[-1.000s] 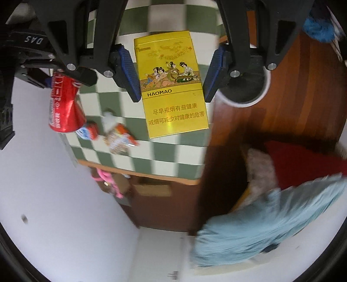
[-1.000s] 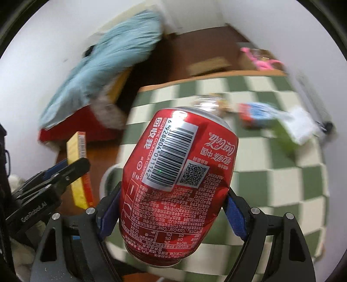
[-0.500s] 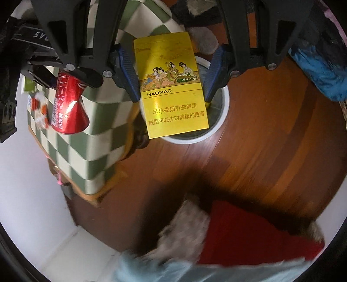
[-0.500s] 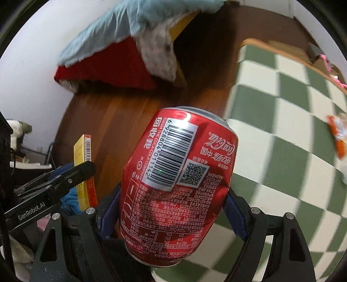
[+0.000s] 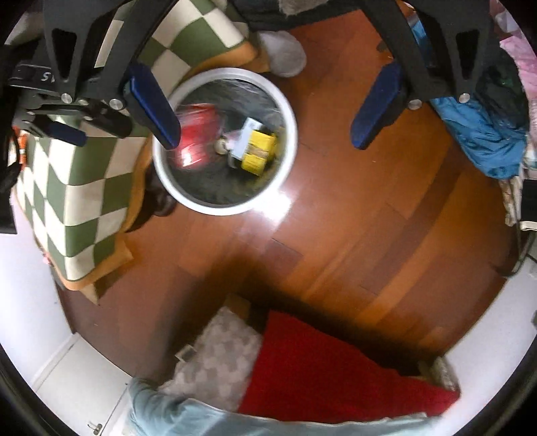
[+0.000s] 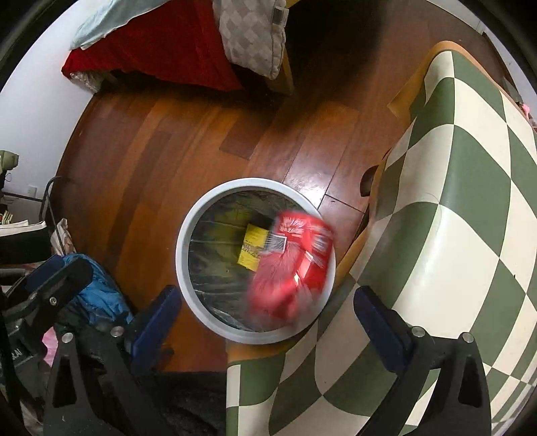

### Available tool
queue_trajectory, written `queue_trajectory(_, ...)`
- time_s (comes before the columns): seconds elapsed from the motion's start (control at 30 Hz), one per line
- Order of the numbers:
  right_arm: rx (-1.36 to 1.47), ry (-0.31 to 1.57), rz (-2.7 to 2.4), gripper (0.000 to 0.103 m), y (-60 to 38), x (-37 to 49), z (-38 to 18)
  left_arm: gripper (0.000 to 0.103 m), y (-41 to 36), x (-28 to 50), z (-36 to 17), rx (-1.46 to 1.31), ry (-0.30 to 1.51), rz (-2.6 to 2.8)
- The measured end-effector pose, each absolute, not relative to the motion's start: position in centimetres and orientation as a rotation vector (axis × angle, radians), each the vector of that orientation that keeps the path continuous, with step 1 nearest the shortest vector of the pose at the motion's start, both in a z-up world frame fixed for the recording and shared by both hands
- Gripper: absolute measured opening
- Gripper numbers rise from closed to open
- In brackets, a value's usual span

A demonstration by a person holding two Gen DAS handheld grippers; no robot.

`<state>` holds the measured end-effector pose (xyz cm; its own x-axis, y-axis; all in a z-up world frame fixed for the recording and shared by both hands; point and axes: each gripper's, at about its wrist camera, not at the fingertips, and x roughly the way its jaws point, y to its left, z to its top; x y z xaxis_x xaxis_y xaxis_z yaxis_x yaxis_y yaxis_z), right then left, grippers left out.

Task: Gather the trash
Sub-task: 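Withdraw both open tools from above the bin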

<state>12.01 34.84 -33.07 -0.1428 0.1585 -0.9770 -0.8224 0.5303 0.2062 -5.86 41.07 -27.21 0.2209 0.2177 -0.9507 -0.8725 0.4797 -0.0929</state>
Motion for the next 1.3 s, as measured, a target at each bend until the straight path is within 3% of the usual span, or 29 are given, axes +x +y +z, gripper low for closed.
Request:
queue_trajectory(0.6,-0.705,1.355,0.843,0.103,30.0,10.6,-29.5,0.103,37.2,-7.1,-25.0,-0.605,1.102,0.947)
queue_trajectory(1.3,-0.485,1.231,0.933,0.103,22.0,9.6,-18.7,0.103,29.6,-9.0,-15.1,-0.482,0.943,0.959)
